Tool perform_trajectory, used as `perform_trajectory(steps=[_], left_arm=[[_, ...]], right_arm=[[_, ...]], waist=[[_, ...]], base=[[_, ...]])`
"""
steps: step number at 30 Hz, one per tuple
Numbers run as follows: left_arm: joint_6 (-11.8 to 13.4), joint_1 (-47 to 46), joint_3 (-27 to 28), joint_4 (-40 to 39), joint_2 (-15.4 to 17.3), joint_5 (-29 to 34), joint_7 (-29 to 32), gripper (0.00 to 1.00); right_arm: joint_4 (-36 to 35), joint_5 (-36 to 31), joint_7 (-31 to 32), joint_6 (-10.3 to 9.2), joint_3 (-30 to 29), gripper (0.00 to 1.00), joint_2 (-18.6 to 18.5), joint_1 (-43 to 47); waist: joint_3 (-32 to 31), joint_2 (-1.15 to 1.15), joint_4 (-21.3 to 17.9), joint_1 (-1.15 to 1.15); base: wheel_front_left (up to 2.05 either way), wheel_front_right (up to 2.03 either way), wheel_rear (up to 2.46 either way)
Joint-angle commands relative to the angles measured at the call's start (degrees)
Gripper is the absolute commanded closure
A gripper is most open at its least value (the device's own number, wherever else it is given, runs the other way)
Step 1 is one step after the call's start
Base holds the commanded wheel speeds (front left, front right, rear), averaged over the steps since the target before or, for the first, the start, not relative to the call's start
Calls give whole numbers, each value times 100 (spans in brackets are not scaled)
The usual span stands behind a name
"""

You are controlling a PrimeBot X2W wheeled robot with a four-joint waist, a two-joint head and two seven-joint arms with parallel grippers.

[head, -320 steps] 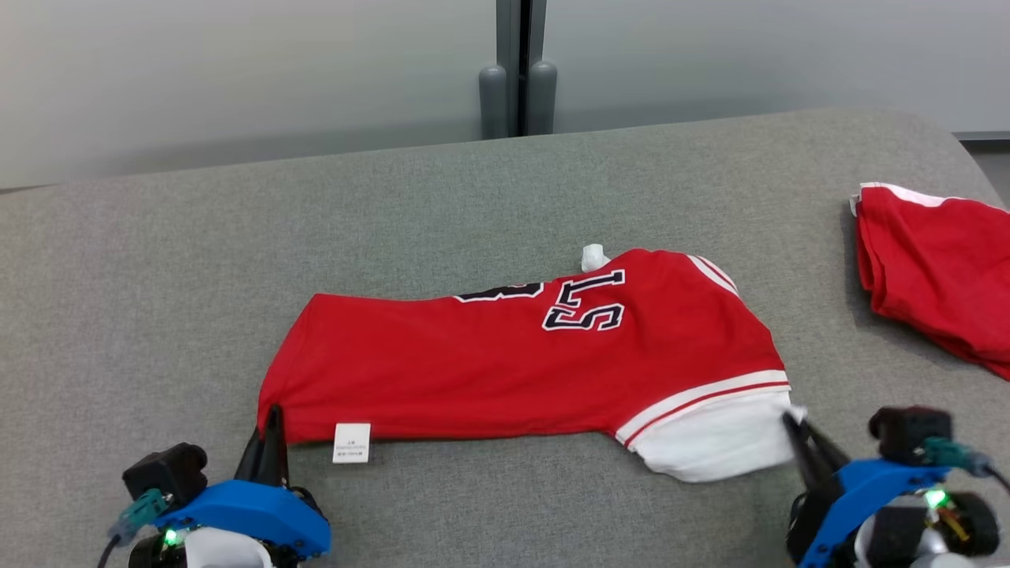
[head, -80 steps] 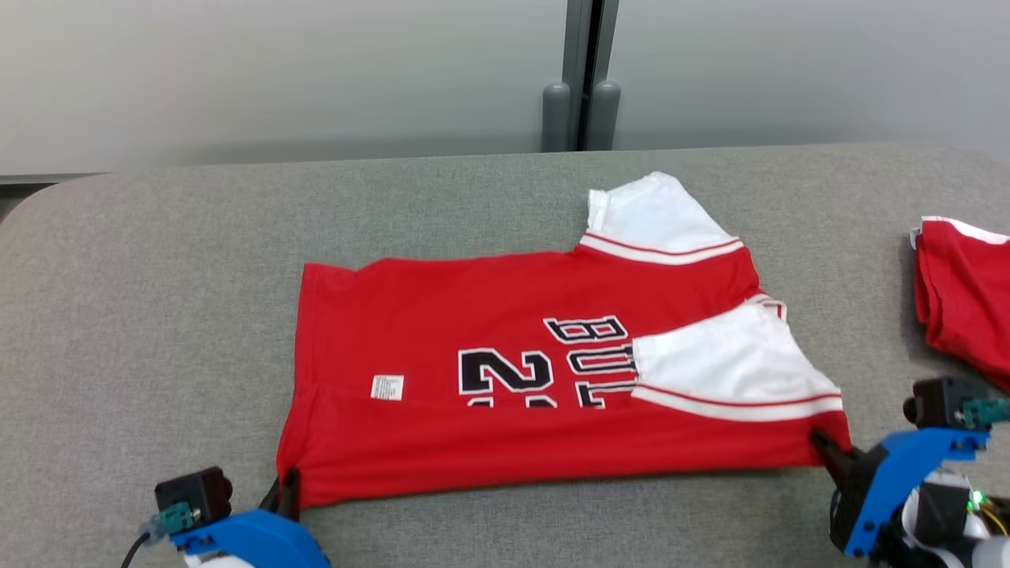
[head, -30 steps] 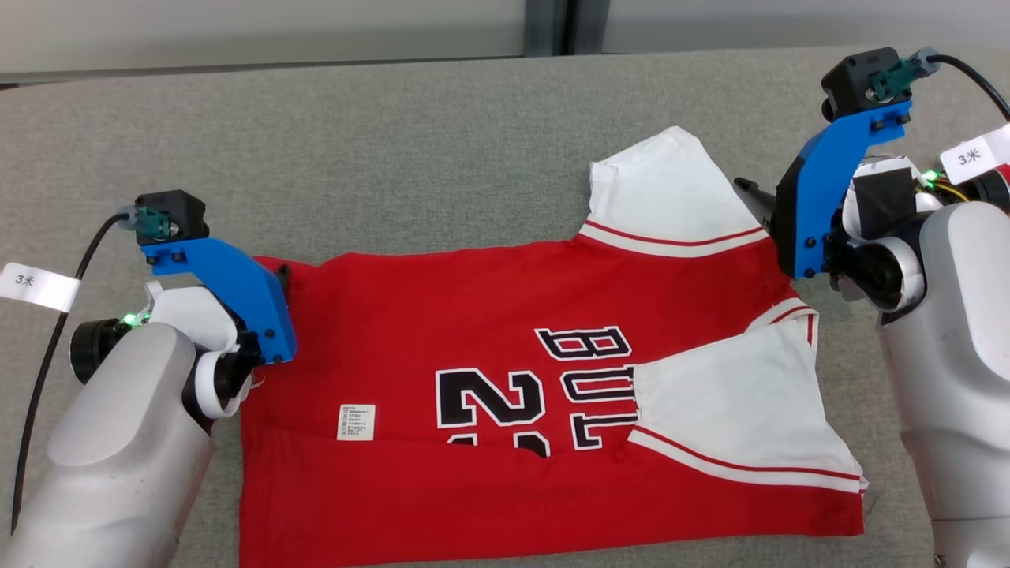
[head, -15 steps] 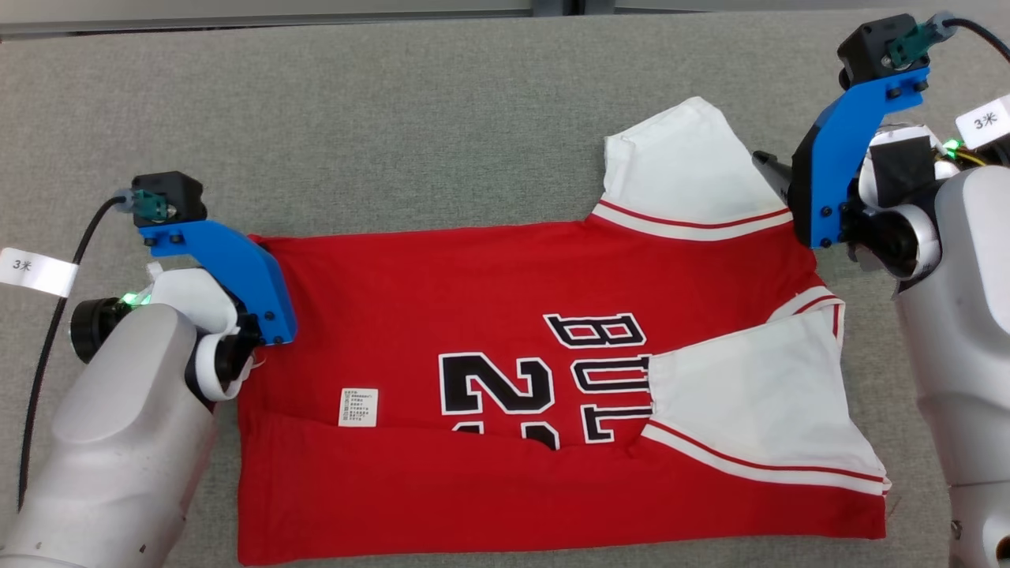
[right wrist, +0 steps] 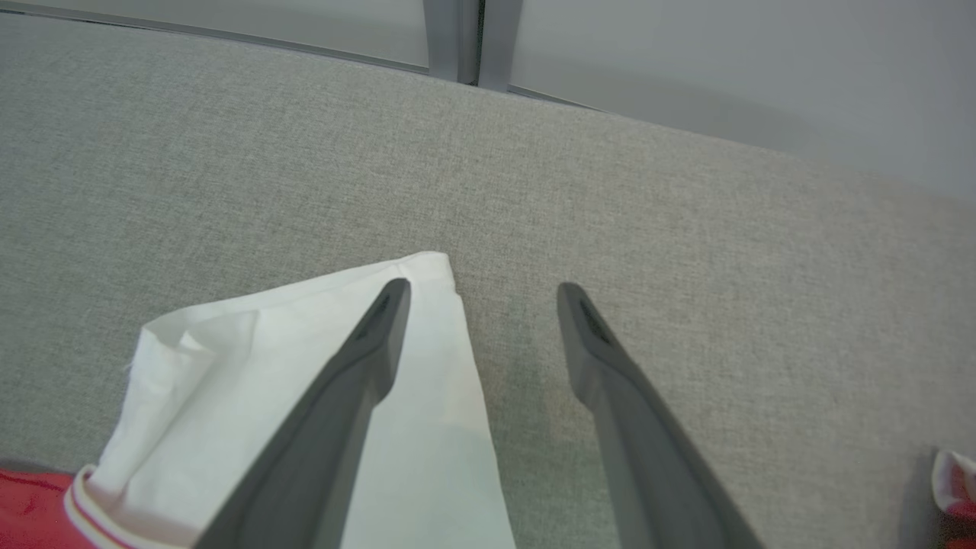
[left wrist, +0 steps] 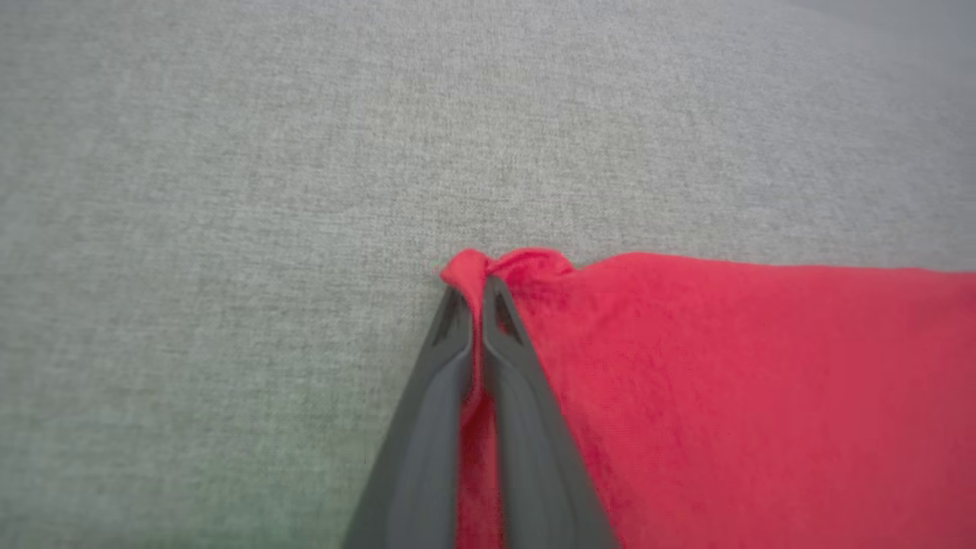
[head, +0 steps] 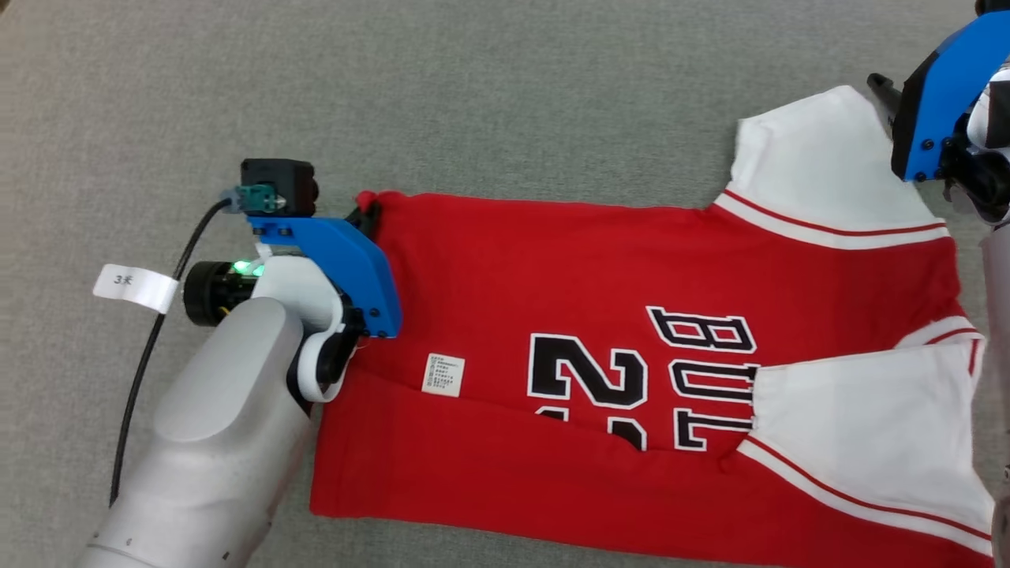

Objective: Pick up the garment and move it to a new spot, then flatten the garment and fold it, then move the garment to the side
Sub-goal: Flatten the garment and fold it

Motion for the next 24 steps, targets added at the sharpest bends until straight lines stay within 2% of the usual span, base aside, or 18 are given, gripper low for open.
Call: perform_trajectory(steps=[1,8,9,10,11,13,18,24], left_arm=[[-50,45,-42,-130,-105,24,-88,100],[-84,119,-154,-377,-251,49,-243,100],[-85,139,-162,-379,-243,49,-246,100],[-90,166,-160,-375,-236,40,-274,100],[-92,189,-158,-370,-225,30,-281,100],[-68,221,-124,-357,-190,6,-341,100],[-8,287,17,-302,-46,18,-653,100],[-135,487,61,-195,173,72,-1042,100]], right_arm=[[144,-106,-127,1,-98,0,-54,-106],[685,-370,-119,2,-251,0,-125,-193],[784,-421,-26,2,-233,50,-120,-169],[863,-452,30,2,-195,64,-88,-113],[912,-462,60,2,-177,100,-65,-89],[970,-451,84,2,-102,100,-26,-83],[880,-220,-428,2,75,100,62,-136],[908,295,-877,1,474,100,104,56]], waist=[[233,-1,327,-1],[414,-1,634,-1],[409,-1,640,-1],[387,-1,638,-1],[361,-1,628,-1],[290,-1,584,-1],[50,-1,391,-1],[-421,-1,69,-1]], base=[[0,0,0],[0,0,0],[0,0,0],[0,0,0],[0,0,0],[0,0,0],[0,0,0],[0,0,0]])
